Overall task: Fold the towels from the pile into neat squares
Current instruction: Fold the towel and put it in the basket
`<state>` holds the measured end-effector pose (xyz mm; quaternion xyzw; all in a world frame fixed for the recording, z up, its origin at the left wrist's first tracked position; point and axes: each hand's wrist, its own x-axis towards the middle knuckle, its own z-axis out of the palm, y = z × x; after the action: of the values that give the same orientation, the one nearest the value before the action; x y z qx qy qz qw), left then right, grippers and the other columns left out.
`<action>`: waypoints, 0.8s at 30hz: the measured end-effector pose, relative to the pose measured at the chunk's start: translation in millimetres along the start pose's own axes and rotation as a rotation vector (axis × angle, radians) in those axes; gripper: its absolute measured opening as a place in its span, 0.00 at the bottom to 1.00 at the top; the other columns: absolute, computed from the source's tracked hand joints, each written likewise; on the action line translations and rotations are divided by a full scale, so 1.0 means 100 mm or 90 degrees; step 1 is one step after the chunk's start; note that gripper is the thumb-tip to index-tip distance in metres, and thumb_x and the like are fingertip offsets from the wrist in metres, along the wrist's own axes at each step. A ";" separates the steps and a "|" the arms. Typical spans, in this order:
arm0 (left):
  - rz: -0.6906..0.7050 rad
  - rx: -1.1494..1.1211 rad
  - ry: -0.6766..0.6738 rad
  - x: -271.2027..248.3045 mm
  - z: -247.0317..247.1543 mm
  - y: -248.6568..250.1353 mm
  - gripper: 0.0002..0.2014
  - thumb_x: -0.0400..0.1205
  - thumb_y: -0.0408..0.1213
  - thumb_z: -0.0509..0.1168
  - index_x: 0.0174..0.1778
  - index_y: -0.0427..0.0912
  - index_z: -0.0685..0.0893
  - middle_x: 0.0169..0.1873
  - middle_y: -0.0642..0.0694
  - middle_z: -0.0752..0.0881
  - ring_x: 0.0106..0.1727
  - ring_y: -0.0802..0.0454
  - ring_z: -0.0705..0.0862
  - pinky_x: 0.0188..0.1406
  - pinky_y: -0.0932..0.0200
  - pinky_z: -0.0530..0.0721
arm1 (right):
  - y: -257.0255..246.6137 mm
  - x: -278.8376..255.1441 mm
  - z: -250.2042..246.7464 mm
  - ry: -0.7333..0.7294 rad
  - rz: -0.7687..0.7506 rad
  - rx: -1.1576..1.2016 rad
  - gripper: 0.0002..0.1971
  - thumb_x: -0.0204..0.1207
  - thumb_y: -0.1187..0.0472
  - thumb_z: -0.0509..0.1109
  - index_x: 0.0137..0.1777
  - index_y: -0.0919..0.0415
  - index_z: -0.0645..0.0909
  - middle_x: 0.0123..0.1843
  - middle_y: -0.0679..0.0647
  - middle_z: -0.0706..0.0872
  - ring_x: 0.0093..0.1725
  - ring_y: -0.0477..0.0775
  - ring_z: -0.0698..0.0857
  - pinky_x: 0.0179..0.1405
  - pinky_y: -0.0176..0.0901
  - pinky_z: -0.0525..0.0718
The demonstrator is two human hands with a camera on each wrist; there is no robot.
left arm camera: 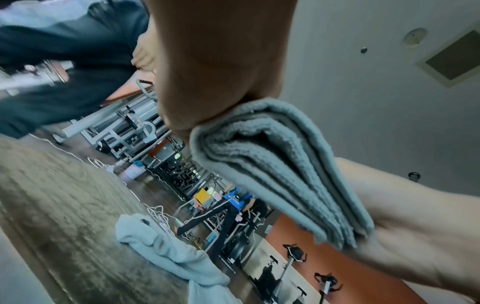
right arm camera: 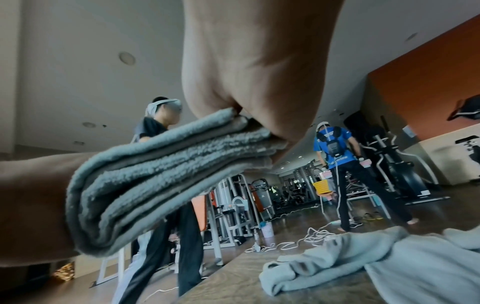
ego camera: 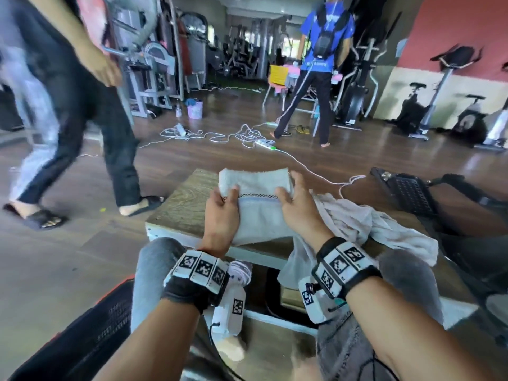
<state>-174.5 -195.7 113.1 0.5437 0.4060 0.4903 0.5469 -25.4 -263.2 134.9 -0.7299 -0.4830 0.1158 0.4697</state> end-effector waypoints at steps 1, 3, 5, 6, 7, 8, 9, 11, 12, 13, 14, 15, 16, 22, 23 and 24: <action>0.016 0.009 0.015 0.00 -0.09 0.01 0.21 0.83 0.54 0.64 0.51 0.36 0.82 0.43 0.41 0.90 0.47 0.43 0.90 0.47 0.41 0.89 | -0.06 -0.01 0.07 -0.014 -0.007 0.004 0.23 0.89 0.57 0.59 0.82 0.54 0.61 0.64 0.47 0.78 0.62 0.52 0.81 0.57 0.40 0.73; 0.034 0.029 0.041 0.02 -0.25 -0.03 0.21 0.83 0.53 0.64 0.52 0.35 0.83 0.44 0.41 0.90 0.47 0.44 0.90 0.48 0.41 0.89 | -0.15 -0.05 0.20 -0.047 -0.015 0.008 0.24 0.90 0.58 0.57 0.84 0.52 0.57 0.67 0.45 0.72 0.61 0.45 0.74 0.58 0.37 0.69; 0.026 0.036 0.068 0.01 -0.42 -0.03 0.20 0.82 0.54 0.64 0.53 0.38 0.83 0.46 0.43 0.90 0.48 0.47 0.90 0.51 0.40 0.88 | -0.20 -0.08 0.36 -0.064 -0.025 0.027 0.25 0.90 0.59 0.58 0.85 0.51 0.57 0.69 0.45 0.70 0.62 0.43 0.72 0.59 0.37 0.68; 0.016 0.032 0.081 0.01 -0.50 -0.04 0.19 0.82 0.54 0.64 0.54 0.39 0.83 0.47 0.44 0.90 0.49 0.48 0.90 0.52 0.42 0.88 | -0.21 -0.08 0.45 -0.072 -0.030 0.040 0.25 0.90 0.61 0.59 0.84 0.50 0.58 0.68 0.45 0.70 0.62 0.43 0.72 0.60 0.37 0.69; 0.005 0.030 0.095 -0.01 -0.58 -0.04 0.19 0.83 0.53 0.65 0.55 0.40 0.83 0.48 0.45 0.90 0.50 0.48 0.90 0.53 0.44 0.88 | -0.23 -0.09 0.53 -0.081 -0.038 0.058 0.25 0.89 0.62 0.59 0.84 0.50 0.60 0.67 0.45 0.70 0.62 0.44 0.72 0.60 0.38 0.69; -0.005 0.027 0.110 -0.04 -0.65 -0.02 0.18 0.83 0.52 0.65 0.57 0.40 0.83 0.49 0.46 0.90 0.51 0.49 0.89 0.54 0.47 0.88 | -0.24 -0.09 0.62 -0.093 -0.048 0.073 0.24 0.89 0.63 0.60 0.83 0.49 0.62 0.67 0.45 0.72 0.62 0.45 0.74 0.60 0.39 0.70; -0.012 0.027 0.130 -0.04 -0.72 -0.03 0.17 0.84 0.50 0.65 0.58 0.40 0.83 0.49 0.47 0.89 0.52 0.49 0.89 0.55 0.48 0.87 | -0.27 -0.10 0.70 -0.106 -0.059 0.083 0.22 0.89 0.63 0.60 0.80 0.49 0.65 0.66 0.46 0.74 0.62 0.46 0.76 0.59 0.40 0.71; -0.022 0.019 0.164 -0.07 -0.85 -0.04 0.16 0.84 0.50 0.65 0.57 0.41 0.83 0.50 0.46 0.90 0.52 0.49 0.89 0.56 0.47 0.87 | -0.30 -0.10 0.85 -0.128 -0.086 0.078 0.17 0.88 0.64 0.60 0.74 0.51 0.72 0.62 0.47 0.79 0.59 0.49 0.80 0.55 0.38 0.72; -0.028 0.017 0.184 -0.08 -0.92 -0.04 0.16 0.84 0.50 0.65 0.57 0.41 0.83 0.50 0.46 0.90 0.52 0.48 0.89 0.56 0.46 0.87 | -0.32 -0.10 0.93 -0.141 -0.098 0.079 0.14 0.88 0.65 0.60 0.71 0.53 0.75 0.60 0.46 0.81 0.57 0.49 0.81 0.54 0.37 0.72; -0.034 0.018 0.204 -0.10 -0.98 -0.03 0.16 0.83 0.50 0.65 0.57 0.41 0.83 0.50 0.45 0.90 0.52 0.48 0.89 0.57 0.45 0.87 | -0.34 -0.09 1.01 -0.153 -0.112 0.087 0.12 0.88 0.65 0.60 0.67 0.54 0.78 0.59 0.45 0.81 0.56 0.48 0.81 0.53 0.36 0.72; -0.038 0.018 0.222 -0.12 -1.04 -0.02 0.16 0.83 0.50 0.64 0.57 0.41 0.82 0.50 0.45 0.90 0.52 0.47 0.89 0.57 0.44 0.87 | -0.35 -0.08 1.09 -0.165 -0.123 0.097 0.11 0.87 0.66 0.61 0.65 0.55 0.79 0.60 0.44 0.81 0.56 0.46 0.80 0.54 0.35 0.71; -0.039 0.017 0.240 -0.13 -1.10 -0.02 0.15 0.83 0.49 0.64 0.57 0.42 0.81 0.50 0.44 0.89 0.53 0.46 0.88 0.58 0.42 0.86 | -0.37 -0.07 1.16 -0.174 -0.133 0.106 0.10 0.87 0.66 0.61 0.64 0.56 0.79 0.61 0.42 0.81 0.57 0.44 0.79 0.56 0.33 0.70; -0.040 0.018 0.256 -0.15 -1.15 0.01 0.15 0.83 0.48 0.63 0.57 0.41 0.80 0.51 0.43 0.88 0.54 0.45 0.88 0.59 0.40 0.85 | -0.39 -0.06 1.24 -0.180 -0.139 0.114 0.10 0.87 0.65 0.61 0.63 0.56 0.80 0.61 0.42 0.81 0.59 0.43 0.78 0.57 0.31 0.70; -0.042 0.031 0.355 -0.26 -1.42 0.20 0.13 0.84 0.42 0.61 0.59 0.40 0.69 0.56 0.41 0.82 0.60 0.44 0.83 0.67 0.39 0.80 | -0.58 -0.09 1.61 -0.205 -0.131 0.210 0.09 0.85 0.66 0.64 0.60 0.58 0.82 0.53 0.45 0.83 0.53 0.46 0.80 0.43 0.19 0.71; -0.032 0.036 0.362 -0.28 -1.47 0.24 0.14 0.84 0.40 0.61 0.61 0.42 0.67 0.57 0.40 0.81 0.60 0.44 0.83 0.67 0.39 0.80 | -0.63 -0.10 1.68 -0.213 -0.127 0.228 0.08 0.85 0.66 0.64 0.59 0.57 0.82 0.54 0.45 0.84 0.53 0.46 0.81 0.43 0.20 0.72; -0.021 0.043 0.365 -0.30 -1.53 0.29 0.15 0.84 0.39 0.61 0.62 0.43 0.64 0.58 0.39 0.81 0.60 0.43 0.83 0.66 0.39 0.81 | -0.68 -0.11 1.74 -0.221 -0.121 0.241 0.08 0.85 0.66 0.64 0.58 0.56 0.82 0.55 0.44 0.84 0.54 0.45 0.81 0.43 0.19 0.73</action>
<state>-331.9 -196.9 127.1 0.3940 0.5690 0.6014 0.3990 -179.4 -165.6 93.2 -0.5494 -0.5926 0.2828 0.5168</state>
